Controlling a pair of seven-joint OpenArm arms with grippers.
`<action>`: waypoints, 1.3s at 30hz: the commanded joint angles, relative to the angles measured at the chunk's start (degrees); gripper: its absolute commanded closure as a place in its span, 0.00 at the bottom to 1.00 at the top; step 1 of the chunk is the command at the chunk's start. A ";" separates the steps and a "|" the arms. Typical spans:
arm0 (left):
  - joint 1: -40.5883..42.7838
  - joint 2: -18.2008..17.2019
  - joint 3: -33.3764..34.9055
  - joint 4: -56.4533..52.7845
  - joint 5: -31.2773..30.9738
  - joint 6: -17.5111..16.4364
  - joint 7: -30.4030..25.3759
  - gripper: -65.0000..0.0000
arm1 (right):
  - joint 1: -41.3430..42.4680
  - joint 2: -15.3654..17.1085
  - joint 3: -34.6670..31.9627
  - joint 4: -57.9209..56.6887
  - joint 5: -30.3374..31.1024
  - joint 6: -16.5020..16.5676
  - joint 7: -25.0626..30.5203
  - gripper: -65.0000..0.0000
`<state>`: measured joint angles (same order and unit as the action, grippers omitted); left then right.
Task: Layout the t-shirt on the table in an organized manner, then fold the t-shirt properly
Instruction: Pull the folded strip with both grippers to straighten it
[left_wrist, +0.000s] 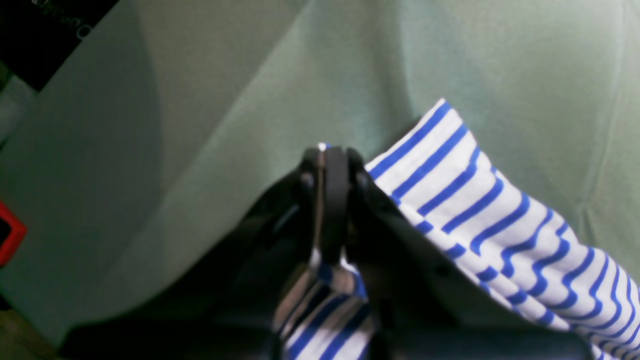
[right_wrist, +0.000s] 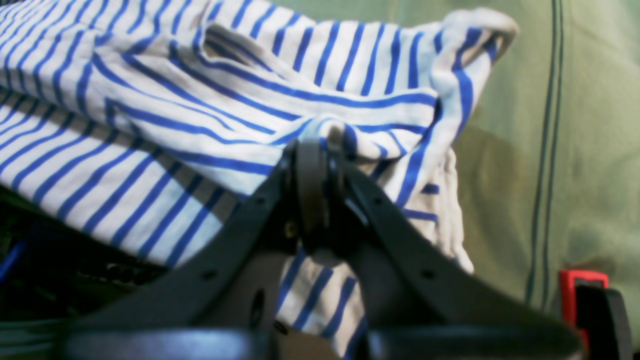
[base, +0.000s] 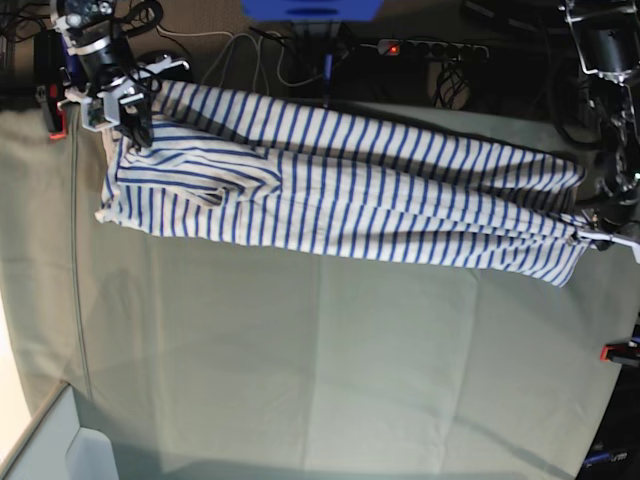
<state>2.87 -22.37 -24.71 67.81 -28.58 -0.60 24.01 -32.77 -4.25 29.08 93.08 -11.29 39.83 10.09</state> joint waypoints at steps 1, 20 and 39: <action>-0.54 -1.23 -0.48 0.80 0.14 0.21 -1.37 1.00 | 0.03 0.34 0.33 0.15 1.14 0.17 1.47 1.00; 0.69 -1.15 -0.13 -6.40 -0.13 0.21 -1.72 0.99 | 1.79 2.54 3.49 -5.65 0.96 0.17 1.47 0.77; 9.65 1.14 -0.13 6.69 -3.38 0.21 -1.28 0.20 | -0.32 -0.10 11.67 -1.52 7.29 0.17 2.09 0.58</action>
<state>12.86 -20.18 -24.58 73.69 -31.88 -0.27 23.64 -32.51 -4.60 40.53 90.67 -5.04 39.83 10.79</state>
